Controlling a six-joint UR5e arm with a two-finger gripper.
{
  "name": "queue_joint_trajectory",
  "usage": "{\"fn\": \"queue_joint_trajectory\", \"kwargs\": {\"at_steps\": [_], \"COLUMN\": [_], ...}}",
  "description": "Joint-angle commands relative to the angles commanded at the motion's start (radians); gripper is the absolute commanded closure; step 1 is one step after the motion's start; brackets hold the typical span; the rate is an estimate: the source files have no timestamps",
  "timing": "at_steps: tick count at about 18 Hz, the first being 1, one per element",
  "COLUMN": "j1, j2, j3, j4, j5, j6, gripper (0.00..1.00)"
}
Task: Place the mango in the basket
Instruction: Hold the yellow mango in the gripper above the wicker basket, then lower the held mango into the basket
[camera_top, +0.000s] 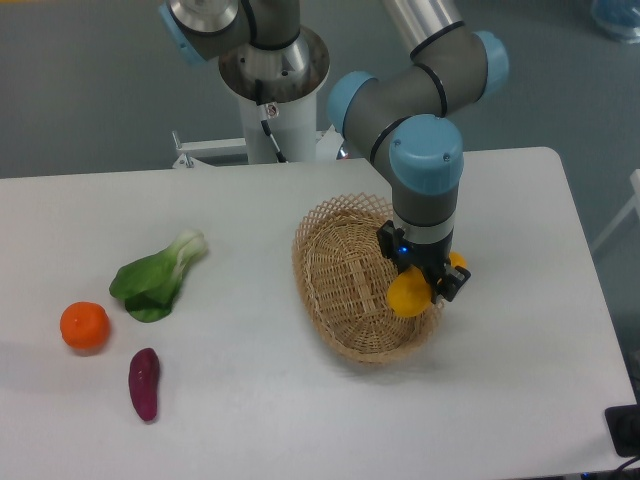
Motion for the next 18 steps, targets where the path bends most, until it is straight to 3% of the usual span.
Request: {"fn": "queue_joint_trajectory", "kwargs": {"at_steps": [11,18], "j1": [0.0,-0.008], "j2": [-0.003,0.008], "j3": [-0.017,-0.095], "j4": [-0.002,0.003], "j5": [-0.002,0.0], "j6": [-0.006,-0.003], "gripper": [0.44,0.44]}}
